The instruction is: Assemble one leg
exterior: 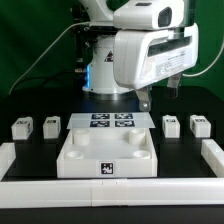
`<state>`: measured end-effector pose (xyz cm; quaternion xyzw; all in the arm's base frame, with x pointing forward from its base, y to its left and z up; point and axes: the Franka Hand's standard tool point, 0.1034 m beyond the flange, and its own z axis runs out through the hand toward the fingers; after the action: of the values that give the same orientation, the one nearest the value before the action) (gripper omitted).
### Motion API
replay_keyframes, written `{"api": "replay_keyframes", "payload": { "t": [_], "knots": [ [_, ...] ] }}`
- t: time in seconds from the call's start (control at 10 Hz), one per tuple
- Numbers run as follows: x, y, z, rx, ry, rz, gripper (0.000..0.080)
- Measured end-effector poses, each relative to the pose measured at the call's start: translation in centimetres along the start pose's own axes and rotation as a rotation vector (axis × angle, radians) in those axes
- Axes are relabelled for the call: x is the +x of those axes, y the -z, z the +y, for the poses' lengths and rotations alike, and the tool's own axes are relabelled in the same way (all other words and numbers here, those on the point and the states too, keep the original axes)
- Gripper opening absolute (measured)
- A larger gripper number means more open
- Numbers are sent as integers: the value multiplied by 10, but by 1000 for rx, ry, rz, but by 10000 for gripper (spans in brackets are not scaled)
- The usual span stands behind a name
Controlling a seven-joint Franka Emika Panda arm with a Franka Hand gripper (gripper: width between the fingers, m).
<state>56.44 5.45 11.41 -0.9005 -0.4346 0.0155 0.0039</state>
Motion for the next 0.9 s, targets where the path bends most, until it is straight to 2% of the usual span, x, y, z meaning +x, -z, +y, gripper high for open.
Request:
{"api": "replay_keyframes", "payload": {
  "t": [0.7, 0.9],
  "knots": [
    [-3, -4, -2, 2, 2, -1, 650],
    [-12, -14, -14, 2, 27, 0, 650]
  ]
}}
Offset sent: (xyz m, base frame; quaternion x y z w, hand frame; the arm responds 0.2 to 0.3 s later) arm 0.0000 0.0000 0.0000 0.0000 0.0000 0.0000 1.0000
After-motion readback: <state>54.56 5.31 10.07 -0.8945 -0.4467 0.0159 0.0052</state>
